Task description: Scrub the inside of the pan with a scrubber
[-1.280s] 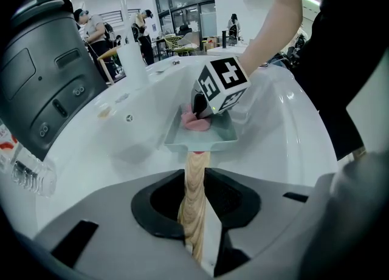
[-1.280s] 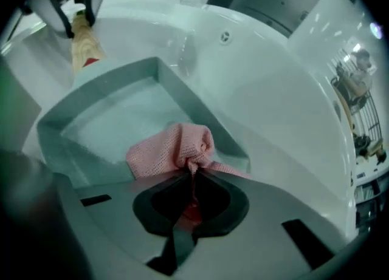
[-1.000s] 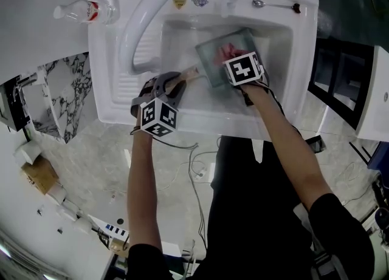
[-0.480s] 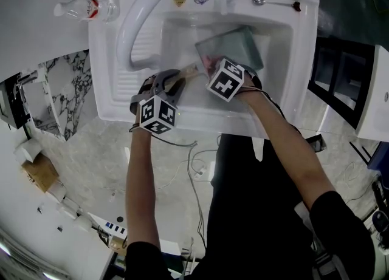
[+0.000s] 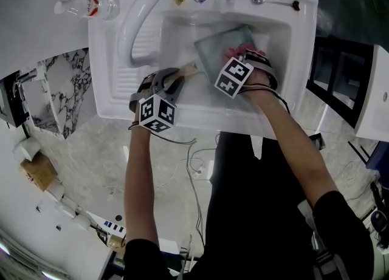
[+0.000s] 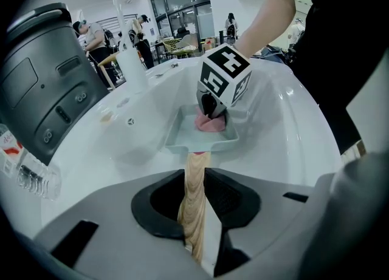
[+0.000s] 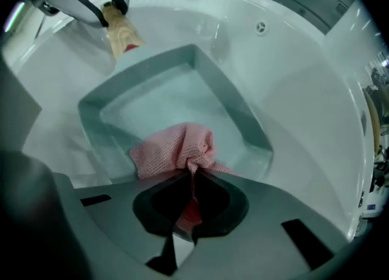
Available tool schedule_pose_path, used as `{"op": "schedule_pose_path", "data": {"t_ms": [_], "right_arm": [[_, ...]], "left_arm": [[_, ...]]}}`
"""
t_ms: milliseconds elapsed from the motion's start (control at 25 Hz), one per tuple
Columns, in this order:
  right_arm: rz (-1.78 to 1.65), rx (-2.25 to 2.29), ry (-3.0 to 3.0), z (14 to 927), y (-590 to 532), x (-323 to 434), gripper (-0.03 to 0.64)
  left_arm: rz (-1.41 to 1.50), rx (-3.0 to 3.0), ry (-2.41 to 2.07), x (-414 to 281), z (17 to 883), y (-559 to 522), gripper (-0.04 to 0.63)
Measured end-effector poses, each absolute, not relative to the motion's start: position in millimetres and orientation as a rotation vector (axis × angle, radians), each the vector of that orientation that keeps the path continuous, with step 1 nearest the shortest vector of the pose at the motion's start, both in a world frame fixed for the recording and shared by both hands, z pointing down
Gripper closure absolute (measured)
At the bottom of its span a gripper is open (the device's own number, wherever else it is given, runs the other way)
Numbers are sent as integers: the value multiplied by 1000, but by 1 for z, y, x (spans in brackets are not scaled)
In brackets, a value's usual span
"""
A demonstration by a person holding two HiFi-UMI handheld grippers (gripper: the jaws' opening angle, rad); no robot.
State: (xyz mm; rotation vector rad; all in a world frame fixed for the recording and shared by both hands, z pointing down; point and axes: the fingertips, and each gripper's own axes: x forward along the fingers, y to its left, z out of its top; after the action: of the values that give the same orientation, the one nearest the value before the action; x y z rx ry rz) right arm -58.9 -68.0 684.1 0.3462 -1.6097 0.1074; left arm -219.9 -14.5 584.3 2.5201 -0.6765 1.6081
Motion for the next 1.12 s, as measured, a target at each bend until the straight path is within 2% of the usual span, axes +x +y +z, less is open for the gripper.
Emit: {"op": "schedule_pose_path", "data": {"t_ms": [80, 280, 640, 920, 1120], "right_arm": [[149, 331, -1544, 688, -65, -47, 591], [508, 259, -1527, 687, -47, -49, 591], [971, 57, -1725, 661, -12, -128, 583], [740, -56, -1779, 655, -2, -147, 583], [450, -41, -1596, 673, -19, -89, 583]], "left_arm": [[1604, 2518, -674, -220, 584, -14, 483], [1601, 2530, -680, -220, 585, -15, 482], [1605, 2535, -688, -219, 585, -15, 482], [1606, 2537, -691, -220, 585, -15, 482], [1603, 2549, -661, -217, 584, -13, 482]]}}
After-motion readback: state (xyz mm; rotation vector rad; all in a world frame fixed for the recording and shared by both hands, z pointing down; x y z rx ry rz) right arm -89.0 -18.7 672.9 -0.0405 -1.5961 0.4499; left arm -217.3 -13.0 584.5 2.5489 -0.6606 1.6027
